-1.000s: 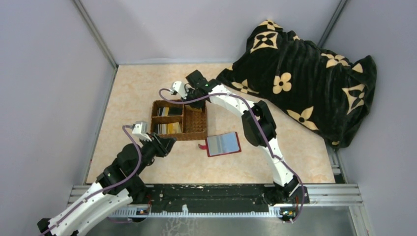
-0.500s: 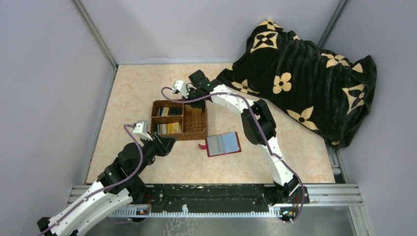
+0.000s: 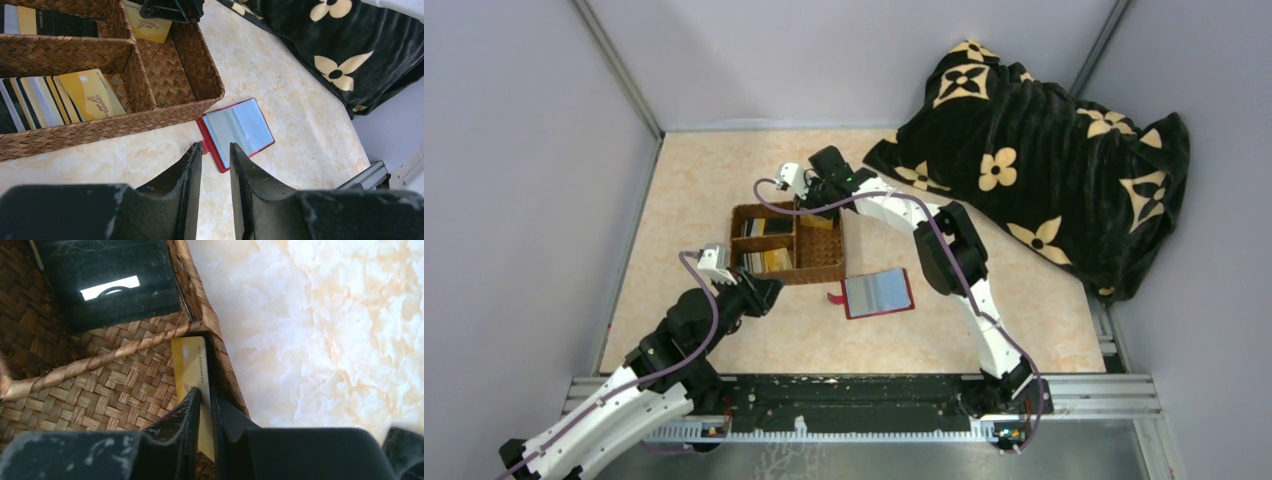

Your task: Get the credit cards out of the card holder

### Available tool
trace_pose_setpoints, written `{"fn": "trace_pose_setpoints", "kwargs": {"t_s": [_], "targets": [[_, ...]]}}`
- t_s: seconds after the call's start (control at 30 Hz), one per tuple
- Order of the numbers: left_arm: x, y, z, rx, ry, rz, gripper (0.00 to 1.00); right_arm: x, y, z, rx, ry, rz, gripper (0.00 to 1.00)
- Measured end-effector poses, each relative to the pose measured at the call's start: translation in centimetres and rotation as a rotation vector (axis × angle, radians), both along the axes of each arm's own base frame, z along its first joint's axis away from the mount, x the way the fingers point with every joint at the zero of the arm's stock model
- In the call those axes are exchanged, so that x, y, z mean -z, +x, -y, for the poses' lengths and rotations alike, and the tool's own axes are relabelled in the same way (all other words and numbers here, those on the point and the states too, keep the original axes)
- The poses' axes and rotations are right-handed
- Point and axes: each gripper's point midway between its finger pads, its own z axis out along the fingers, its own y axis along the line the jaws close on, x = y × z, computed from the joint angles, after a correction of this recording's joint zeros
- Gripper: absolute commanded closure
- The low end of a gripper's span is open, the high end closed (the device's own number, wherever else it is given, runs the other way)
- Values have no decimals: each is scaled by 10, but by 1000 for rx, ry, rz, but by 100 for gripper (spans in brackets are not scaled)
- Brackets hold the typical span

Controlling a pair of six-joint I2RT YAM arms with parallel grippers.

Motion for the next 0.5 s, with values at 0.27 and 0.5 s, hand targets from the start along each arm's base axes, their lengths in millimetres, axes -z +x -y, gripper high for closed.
{"fn": "trace_pose_setpoints", "kwargs": {"t_s": [0.27, 0.5], "targets": [[-1, 1, 1, 1, -2, 5, 67, 9, 1, 13, 61, -8, 42, 77], [1, 2, 3, 8, 1, 5, 67, -9, 7, 19, 104, 11, 98, 81]]}}
